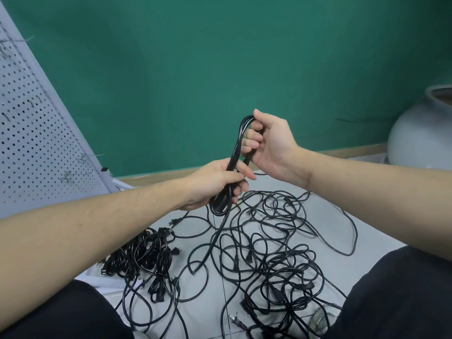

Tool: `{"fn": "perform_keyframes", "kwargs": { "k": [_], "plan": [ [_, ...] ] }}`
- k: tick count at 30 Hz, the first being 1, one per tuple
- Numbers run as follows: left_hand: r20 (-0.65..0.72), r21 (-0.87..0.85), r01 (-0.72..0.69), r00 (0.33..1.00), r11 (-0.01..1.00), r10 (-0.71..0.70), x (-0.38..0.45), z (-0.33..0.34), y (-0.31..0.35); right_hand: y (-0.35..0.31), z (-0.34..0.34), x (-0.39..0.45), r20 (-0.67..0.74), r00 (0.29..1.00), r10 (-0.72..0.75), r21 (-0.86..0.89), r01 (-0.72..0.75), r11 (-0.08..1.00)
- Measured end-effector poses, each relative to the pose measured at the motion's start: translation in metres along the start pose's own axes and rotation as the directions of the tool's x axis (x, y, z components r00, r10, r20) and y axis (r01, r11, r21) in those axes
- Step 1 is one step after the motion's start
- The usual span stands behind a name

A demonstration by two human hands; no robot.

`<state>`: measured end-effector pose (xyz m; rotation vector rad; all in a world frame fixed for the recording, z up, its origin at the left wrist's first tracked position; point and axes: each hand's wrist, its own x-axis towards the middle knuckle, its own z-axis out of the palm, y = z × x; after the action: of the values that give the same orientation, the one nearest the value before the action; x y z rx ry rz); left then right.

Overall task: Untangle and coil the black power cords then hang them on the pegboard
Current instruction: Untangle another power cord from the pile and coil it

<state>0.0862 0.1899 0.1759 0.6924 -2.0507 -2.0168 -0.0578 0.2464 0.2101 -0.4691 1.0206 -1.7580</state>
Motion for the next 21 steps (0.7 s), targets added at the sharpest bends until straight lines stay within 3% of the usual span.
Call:
{"fn": "perform_keyframes", "kwargs": {
  "k": [3,6,9,13,17,19,21],
  "plan": [
    [-0.108,0.014,-0.066,0.992,0.998,0.067,0.005,-0.001,-0.004,0.000,0.001,-0.001,-0.034,0.999,0.021,-0.159,-0.026,0.987],
    [-0.280,-0.042,-0.178,0.947,0.983,0.160,0.013,-0.003,-0.001,0.013,-0.007,0.000,-0.009,0.989,0.148,-0.341,-0.142,0.929],
    [-0.416,-0.119,-0.261,0.889,0.958,0.190,0.017,-0.008,0.009,0.033,-0.016,-0.003,0.081,0.946,0.315,-0.614,-0.202,0.763],
    [-0.491,-0.173,-0.311,0.850,0.935,0.192,0.015,-0.015,0.014,0.043,-0.015,-0.017,0.156,0.802,0.577,-0.851,-0.187,0.490],
    [-0.530,-0.180,-0.264,0.838,0.948,0.133,0.015,-0.024,0.015,0.037,-0.010,-0.023,0.195,0.688,0.699,-0.898,-0.162,0.409],
    [-0.568,-0.066,-0.182,0.815,0.981,0.113,0.015,-0.033,0.011,0.034,-0.009,-0.023,0.167,0.704,0.691,-0.912,-0.155,0.379],
    [-0.612,0.084,-0.063,0.784,0.994,0.101,0.014,-0.041,0.005,0.032,-0.017,-0.018,0.119,0.768,0.629,-0.940,-0.117,0.320]
  ]
}}
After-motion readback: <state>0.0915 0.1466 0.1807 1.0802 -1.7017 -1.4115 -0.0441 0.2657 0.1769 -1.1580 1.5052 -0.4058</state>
